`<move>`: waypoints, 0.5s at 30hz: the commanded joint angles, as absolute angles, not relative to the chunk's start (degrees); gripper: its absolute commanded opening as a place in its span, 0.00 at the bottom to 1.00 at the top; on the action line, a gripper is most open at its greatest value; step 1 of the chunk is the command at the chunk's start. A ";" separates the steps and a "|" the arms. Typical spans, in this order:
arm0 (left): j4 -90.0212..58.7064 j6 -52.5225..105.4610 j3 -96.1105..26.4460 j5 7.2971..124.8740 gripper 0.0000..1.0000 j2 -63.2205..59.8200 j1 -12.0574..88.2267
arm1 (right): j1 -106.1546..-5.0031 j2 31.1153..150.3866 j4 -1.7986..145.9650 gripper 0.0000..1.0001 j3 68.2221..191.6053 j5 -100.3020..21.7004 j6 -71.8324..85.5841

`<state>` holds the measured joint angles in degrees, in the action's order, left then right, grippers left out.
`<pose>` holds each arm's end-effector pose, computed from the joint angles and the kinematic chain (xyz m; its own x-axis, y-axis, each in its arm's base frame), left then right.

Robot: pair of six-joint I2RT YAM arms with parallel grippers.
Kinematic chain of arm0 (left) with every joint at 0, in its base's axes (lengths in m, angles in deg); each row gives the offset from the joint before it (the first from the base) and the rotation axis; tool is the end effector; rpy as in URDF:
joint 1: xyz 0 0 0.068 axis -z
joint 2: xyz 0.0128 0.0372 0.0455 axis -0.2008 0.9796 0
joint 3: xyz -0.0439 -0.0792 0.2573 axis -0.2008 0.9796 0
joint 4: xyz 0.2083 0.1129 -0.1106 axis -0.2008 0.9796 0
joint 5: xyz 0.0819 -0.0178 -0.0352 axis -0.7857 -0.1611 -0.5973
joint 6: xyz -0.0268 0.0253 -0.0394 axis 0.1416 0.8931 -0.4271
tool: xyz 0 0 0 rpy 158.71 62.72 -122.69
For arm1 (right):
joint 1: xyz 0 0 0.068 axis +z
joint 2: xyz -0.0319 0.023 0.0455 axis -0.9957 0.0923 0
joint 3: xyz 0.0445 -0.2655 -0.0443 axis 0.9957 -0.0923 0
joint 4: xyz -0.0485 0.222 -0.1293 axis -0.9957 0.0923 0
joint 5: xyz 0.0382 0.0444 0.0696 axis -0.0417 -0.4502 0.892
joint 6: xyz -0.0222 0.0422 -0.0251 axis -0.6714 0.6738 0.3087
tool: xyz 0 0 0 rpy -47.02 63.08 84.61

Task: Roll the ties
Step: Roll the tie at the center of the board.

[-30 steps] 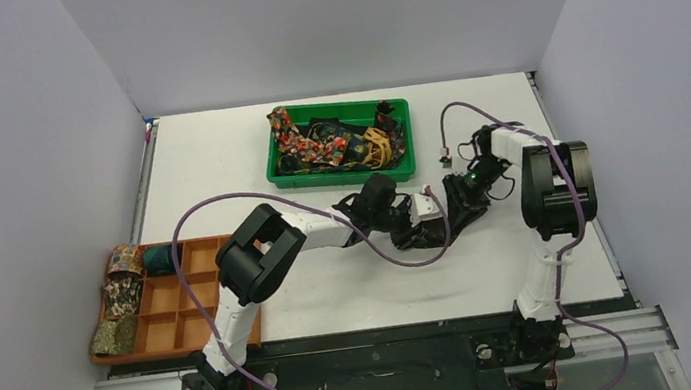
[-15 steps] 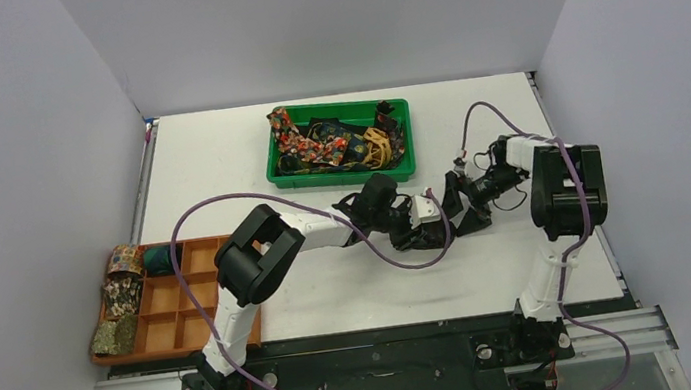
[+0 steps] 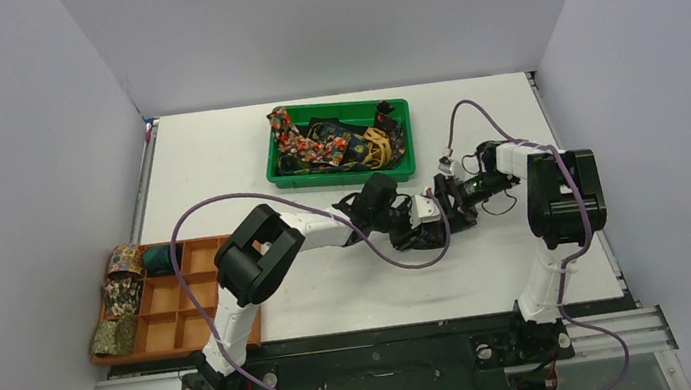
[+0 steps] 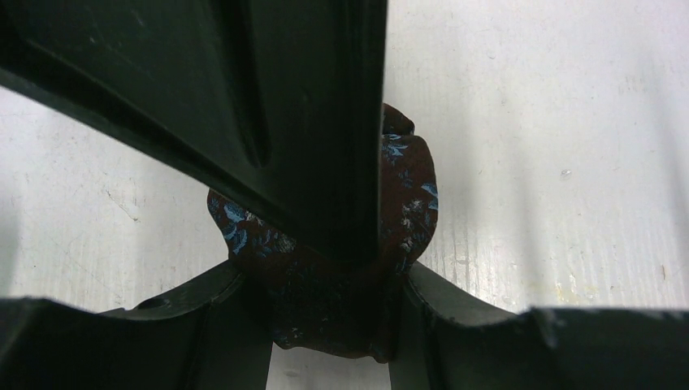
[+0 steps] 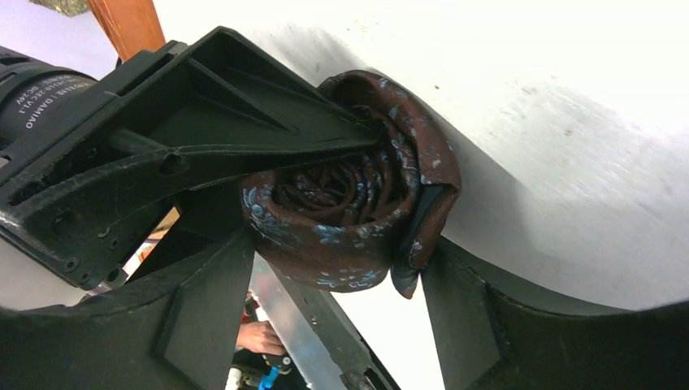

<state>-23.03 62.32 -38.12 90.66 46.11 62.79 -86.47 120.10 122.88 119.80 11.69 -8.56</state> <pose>0.2702 -0.3670 0.1288 0.0249 0.5202 -0.8537 0.9996 -0.0210 0.0164 0.3187 0.0205 0.1384 -0.9987 -0.0473 -0.0187 -0.0404 0.5162 0.8555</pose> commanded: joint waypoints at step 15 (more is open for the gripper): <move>-30.15 54.48 -29.13 89.80 0.88 37.40 60.68 | -85.06 118.14 124.19 0.00 120.00 7.52 -13.96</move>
